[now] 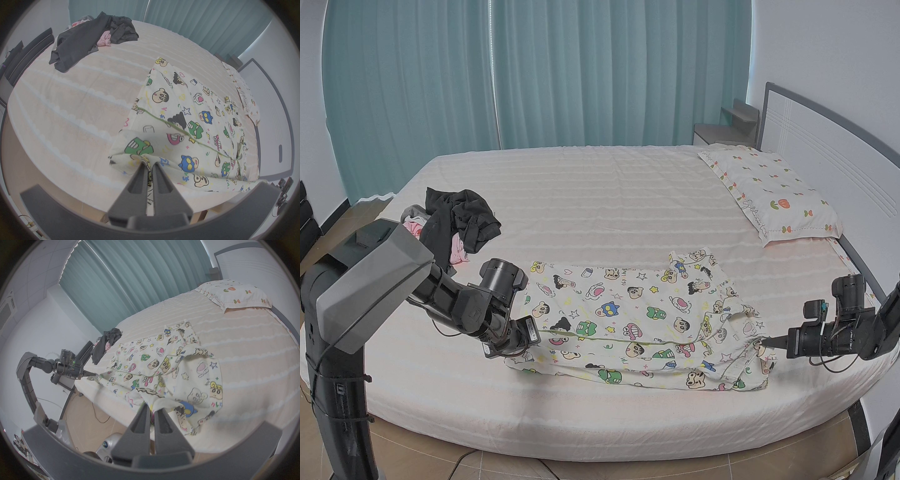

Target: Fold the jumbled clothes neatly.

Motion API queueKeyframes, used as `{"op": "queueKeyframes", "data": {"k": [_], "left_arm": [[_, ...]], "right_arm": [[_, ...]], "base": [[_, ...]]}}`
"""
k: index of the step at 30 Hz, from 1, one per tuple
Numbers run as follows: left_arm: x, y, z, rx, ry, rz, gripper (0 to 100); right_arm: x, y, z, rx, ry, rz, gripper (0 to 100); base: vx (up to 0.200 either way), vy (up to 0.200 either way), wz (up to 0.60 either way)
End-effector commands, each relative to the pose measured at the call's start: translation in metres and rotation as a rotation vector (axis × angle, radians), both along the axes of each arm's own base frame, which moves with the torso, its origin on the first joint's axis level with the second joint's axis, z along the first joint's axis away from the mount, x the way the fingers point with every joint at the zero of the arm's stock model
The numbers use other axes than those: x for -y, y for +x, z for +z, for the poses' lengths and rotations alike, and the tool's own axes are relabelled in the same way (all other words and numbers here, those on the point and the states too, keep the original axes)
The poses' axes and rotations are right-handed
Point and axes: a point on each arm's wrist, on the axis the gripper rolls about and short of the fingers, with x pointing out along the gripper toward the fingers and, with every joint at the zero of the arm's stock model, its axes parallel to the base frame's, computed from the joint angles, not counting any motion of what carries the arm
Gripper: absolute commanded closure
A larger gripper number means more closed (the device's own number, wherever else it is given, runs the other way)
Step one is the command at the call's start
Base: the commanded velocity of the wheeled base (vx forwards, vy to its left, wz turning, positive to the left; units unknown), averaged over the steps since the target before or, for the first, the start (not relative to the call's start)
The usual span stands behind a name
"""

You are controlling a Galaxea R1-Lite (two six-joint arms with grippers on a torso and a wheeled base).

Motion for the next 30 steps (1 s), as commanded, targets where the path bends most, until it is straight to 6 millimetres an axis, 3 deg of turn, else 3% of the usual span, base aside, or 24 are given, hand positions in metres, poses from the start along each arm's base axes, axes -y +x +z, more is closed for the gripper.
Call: {"op": "queueKeyframes", "data": {"k": [1,2,7,15,23,24,30], "left_arm": [[0.002,0.015,-0.019,-0.024,0.007,0.011,100],[0.004,0.022,-0.021,-0.016,-0.007,0.031,100],[0.01,0.036,-0.02,0.018,-0.049,0.075,100],[0.015,0.044,-0.016,0.046,-0.094,0.12,100],[0.016,0.051,-0.019,0.049,-0.128,0.171,100],[0.016,0.053,-0.018,0.053,-0.137,0.183,0],[0.011,0.061,-0.015,0.068,-0.184,0.276,0]], "right_arm": [[-0.004,0.025,-0.015,-0.026,-0.004,-0.024,100],[-0.004,0.036,-0.016,-0.024,0.003,-0.058,100],[-0.002,0.054,-0.021,-0.028,0.007,-0.122,100],[-0.001,0.072,-0.039,-0.045,0.009,-0.186,100],[-0.007,0.092,-0.056,0.071,0.098,-0.309,100],[-0.008,0.092,-0.058,0.072,0.101,-0.309,0],[-0.008,0.089,-0.06,0.066,0.097,-0.32,0]], "base": [[0.0,0.0,0.0],[0.0,0.0,0.0],[0.0,0.0,0.0],[0.0,0.0,0.0],[0.0,0.0,0.0],[0.0,0.0,0.0],[0.0,0.0,0.0]]}}
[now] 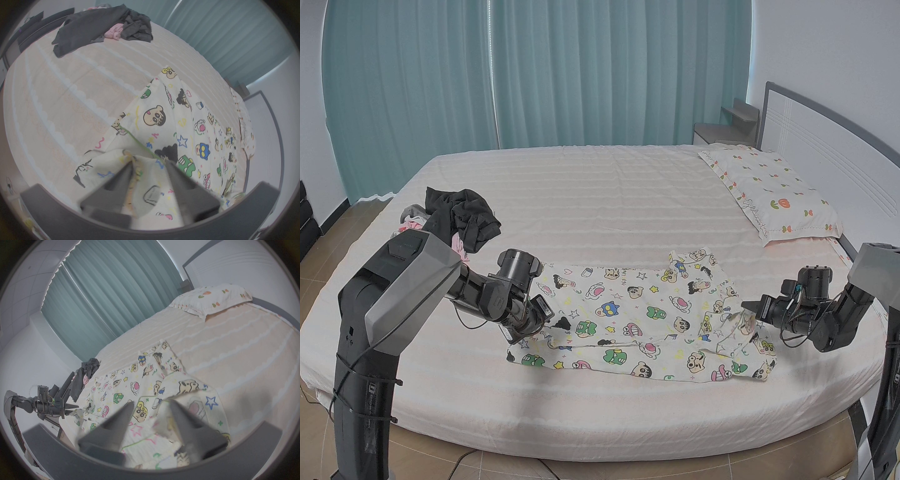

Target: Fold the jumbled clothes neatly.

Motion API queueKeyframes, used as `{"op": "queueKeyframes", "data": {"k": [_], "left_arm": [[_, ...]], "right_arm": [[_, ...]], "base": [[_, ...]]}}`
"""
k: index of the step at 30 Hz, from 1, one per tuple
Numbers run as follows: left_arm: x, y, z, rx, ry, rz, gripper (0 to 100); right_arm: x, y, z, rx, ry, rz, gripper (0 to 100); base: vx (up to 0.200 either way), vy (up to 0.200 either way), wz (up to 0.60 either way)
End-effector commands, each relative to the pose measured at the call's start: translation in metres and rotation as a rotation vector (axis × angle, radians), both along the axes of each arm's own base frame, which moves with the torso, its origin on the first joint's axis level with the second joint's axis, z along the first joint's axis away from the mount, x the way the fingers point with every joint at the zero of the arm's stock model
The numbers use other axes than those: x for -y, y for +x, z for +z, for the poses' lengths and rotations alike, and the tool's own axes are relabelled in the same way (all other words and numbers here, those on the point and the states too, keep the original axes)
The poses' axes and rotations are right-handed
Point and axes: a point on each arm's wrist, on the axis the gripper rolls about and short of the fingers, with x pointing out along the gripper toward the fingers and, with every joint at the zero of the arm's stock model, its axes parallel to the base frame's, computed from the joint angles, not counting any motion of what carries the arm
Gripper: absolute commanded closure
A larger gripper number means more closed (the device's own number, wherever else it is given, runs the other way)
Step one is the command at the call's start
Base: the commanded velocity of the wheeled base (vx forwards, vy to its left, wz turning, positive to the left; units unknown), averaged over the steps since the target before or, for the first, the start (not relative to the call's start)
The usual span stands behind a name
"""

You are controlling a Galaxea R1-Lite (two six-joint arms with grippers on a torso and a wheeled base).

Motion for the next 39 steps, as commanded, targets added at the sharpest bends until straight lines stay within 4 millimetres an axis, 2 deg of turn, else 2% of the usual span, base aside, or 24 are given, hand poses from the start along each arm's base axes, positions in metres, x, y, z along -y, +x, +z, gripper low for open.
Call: {"op": "queueKeyframes", "data": {"k": [1,5,8,11,15,19,24,25,28,29,33,39], "left_arm": [[-0.006,0.006,0.0,0.009,-0.019,0.044,0],[-0.015,0.009,0.009,0.028,-0.045,0.092,0],[-0.027,0.009,0.022,0.063,-0.076,0.124,0],[-0.029,-0.002,0.028,0.051,-0.1,0.097,0],[-0.021,-0.025,0.037,0.006,-0.171,0.001,0],[-0.002,-0.038,0.035,-0.013,-0.151,-0.052,0],[0.01,-0.04,0.031,-0.004,-0.109,-0.079,0],[0.013,-0.04,0.022,-0.013,-0.07,-0.1,0],[0.015,-0.044,0.011,-0.037,-0.021,-0.153,0],[0.015,-0.044,0.011,-0.037,-0.021,-0.153,0],[0.023,-0.041,-0.009,-0.046,0.035,-0.151,0],[0.032,-0.035,-0.024,-0.034,0.093,-0.152,0]], "right_arm": [[0.002,-0.003,-0.011,-0.035,-0.005,-0.022,0],[0.003,-0.009,-0.005,-0.036,-0.01,-0.069,0],[0.003,-0.023,0.007,-0.008,0.039,-0.105,0],[0.001,-0.034,0.012,0.013,0.089,-0.125,0],[-0.001,-0.051,0.007,0.036,0.154,-0.135,0],[-0.002,-0.059,-0.004,0.032,0.232,-0.104,0],[-0.003,-0.065,-0.001,0.064,0.248,-0.088,0],[-0.004,-0.068,-0.001,0.067,0.249,-0.085,0],[-0.004,-0.069,-0.001,0.068,0.249,-0.084,0],[-0.004,-0.069,-0.001,0.068,0.249,-0.084,0],[-0.004,-0.07,-0.001,0.065,0.25,-0.084,0],[-0.004,-0.071,-0.001,0.065,0.249,-0.083,0]], "base": [[0.0,0.0,0.0],[0.0,0.0,0.0],[0.0,0.0,0.0],[0.0,0.0,0.0],[0.0,0.0,0.0],[0.0,0.0,0.0],[0.0,0.0,0.0],[0.0,0.0,0.0],[0.0,0.0,0.0],[0.0,0.0,0.0],[0.0,0.0,0.0],[0.0,0.0,0.0]]}}
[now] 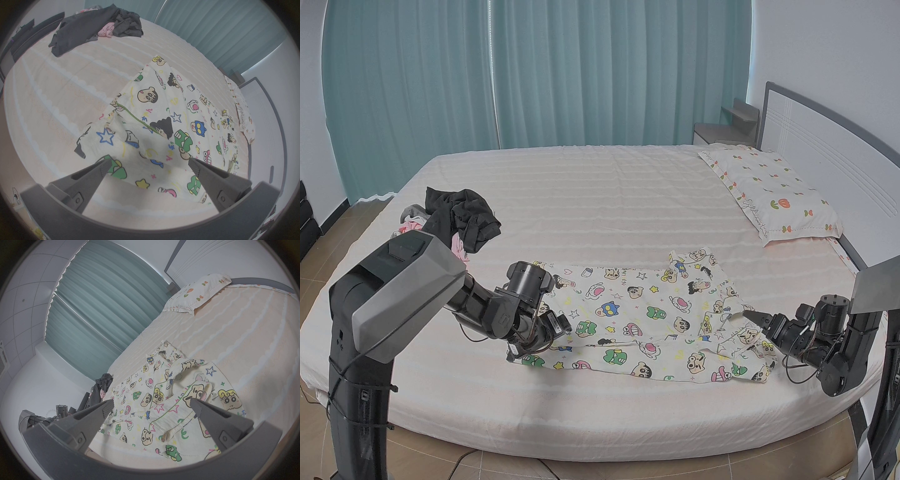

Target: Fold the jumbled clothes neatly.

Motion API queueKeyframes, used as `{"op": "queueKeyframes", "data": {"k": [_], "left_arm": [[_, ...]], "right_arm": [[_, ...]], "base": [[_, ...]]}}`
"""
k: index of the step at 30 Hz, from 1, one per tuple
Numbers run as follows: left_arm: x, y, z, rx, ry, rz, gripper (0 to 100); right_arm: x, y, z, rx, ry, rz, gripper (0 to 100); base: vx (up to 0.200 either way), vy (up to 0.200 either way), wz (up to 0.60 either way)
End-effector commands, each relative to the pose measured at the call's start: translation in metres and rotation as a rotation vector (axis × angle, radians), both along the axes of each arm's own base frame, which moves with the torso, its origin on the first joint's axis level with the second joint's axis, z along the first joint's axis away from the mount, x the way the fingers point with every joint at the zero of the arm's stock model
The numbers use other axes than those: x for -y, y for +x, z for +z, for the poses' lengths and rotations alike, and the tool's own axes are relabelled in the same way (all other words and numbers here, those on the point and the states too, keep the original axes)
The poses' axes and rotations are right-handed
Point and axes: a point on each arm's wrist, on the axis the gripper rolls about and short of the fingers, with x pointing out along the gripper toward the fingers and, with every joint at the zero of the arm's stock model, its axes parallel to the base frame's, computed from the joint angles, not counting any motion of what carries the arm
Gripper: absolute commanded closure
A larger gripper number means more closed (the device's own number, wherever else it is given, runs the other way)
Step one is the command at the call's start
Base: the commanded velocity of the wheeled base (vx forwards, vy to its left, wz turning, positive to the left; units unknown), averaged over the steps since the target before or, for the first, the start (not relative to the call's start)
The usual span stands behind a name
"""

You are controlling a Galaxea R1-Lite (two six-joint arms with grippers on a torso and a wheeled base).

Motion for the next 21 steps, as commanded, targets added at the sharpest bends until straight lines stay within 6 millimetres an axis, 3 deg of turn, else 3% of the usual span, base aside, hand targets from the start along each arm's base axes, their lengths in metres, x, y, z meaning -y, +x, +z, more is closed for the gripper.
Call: {"op": "queueKeyframes", "data": {"k": [1,9,14,16,21], "left_arm": [[0.009,0.005,-0.022,-0.016,0.03,-0.029,0],[0.012,0.031,-0.019,0.06,0.008,0.037,0],[0.0,0.059,-0.014,0.125,-0.04,0.125,0],[-0.011,0.077,0.0,0.185,-0.059,0.178,0],[-0.021,0.096,0.022,0.274,-0.103,0.218,0]], "right_arm": [[0.0,-0.001,0.001,0.005,0.001,0.001,0],[0.0,-0.004,-0.001,-0.002,-0.001,0.0,0],[0.0,-0.004,-0.001,-0.005,-0.001,0.001,0],[0.0,-0.005,-0.002,-0.01,-0.001,0.001,0],[0.0,-0.005,-0.002,-0.012,-0.003,0.001,0]], "base": [[0.0,0.0,0.0],[0.0,0.0,0.0],[0.0,0.0,0.0],[0.0,0.0,0.0],[0.0,0.0,0.0]]}}
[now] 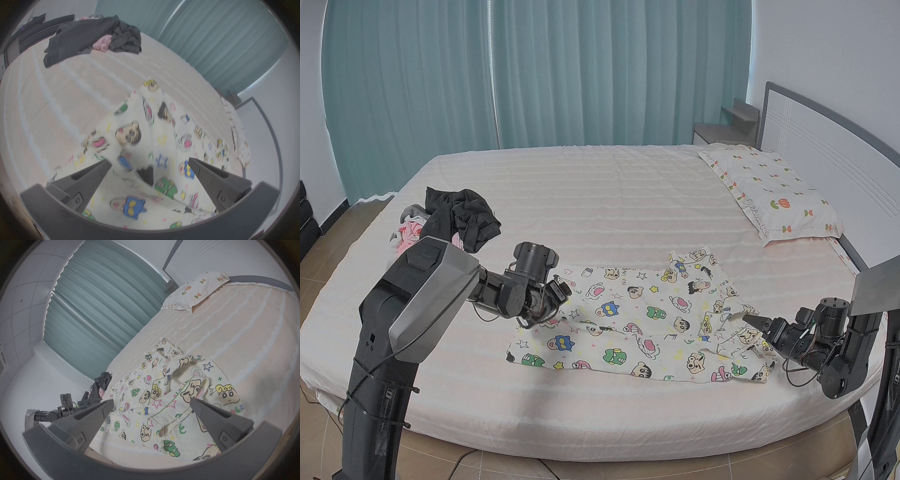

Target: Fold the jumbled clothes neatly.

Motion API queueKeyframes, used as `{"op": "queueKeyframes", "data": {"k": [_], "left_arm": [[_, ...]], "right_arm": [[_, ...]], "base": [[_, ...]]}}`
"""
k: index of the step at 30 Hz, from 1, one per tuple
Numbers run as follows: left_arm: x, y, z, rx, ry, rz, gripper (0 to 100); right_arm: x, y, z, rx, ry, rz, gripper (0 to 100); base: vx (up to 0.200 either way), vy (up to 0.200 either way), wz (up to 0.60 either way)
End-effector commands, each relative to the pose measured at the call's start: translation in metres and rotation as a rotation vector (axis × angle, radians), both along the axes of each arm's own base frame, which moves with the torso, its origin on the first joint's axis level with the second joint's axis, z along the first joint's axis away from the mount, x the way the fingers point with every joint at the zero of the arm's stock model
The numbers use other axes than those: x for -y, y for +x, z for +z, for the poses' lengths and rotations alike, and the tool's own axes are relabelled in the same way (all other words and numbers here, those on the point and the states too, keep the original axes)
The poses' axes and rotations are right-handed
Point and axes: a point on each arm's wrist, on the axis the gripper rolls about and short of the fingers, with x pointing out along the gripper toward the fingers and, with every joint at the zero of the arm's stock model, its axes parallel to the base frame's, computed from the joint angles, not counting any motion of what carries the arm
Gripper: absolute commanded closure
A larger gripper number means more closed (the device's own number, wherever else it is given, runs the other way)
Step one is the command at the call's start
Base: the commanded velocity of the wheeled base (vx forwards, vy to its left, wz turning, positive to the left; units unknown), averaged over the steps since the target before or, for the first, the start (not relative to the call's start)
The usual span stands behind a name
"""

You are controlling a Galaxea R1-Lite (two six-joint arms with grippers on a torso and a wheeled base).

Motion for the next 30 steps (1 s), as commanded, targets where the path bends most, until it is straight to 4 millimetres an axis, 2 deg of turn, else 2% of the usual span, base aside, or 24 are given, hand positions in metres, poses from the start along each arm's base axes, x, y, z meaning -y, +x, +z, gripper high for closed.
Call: {"op": "queueKeyframes", "data": {"k": [1,3,8,10,11,13,20,26,30], "left_arm": [[-0.02,0.027,0.009,0.076,-0.029,0.071,0],[-0.027,0.031,0.0,0.063,-0.008,0.098,0],[-0.034,0.025,-0.004,0.014,0.01,0.115,0],[-0.042,0.012,0.007,-0.033,-0.032,0.044,0],[-0.042,0.012,0.007,-0.033,-0.032,0.044,0],[-0.055,-0.004,0.012,-0.072,-0.037,-0.077,0],[-0.078,-0.041,-0.004,-0.064,0.105,-0.319,0],[-0.08,-0.064,-0.01,0.032,0.096,-0.482,0],[-0.08,-0.068,-0.017,0.056,0.14,-0.54,0]], "right_arm": [[0.0,-0.001,0.0,0.01,-0.002,0.0,0],[0.0,-0.001,0.001,0.012,-0.002,0.0,0],[0.0,-0.002,0.0,0.004,-0.001,0.0,0],[0.0,-0.003,0.0,0.001,-0.001,0.0,0],[0.0,-0.003,0.0,0.001,-0.001,0.0,0],[0.0,-0.003,0.0,0.001,-0.001,0.0,0],[0.0,-0.005,0.0,-0.005,-0.001,0.001,0],[0.0,-0.006,-0.001,-0.008,-0.001,0.001,0],[-0.001,-0.007,-0.001,-0.013,-0.004,0.004,0]], "base": [[0.0,0.0,0.0],[0.0,0.0,0.0],[0.0,0.0,0.0],[0.0,0.0,0.0],[0.0,0.0,0.0],[0.0,0.0,0.0],[0.0,0.0,0.0],[0.0,0.0,0.0],[0.0,0.0,0.0]]}}
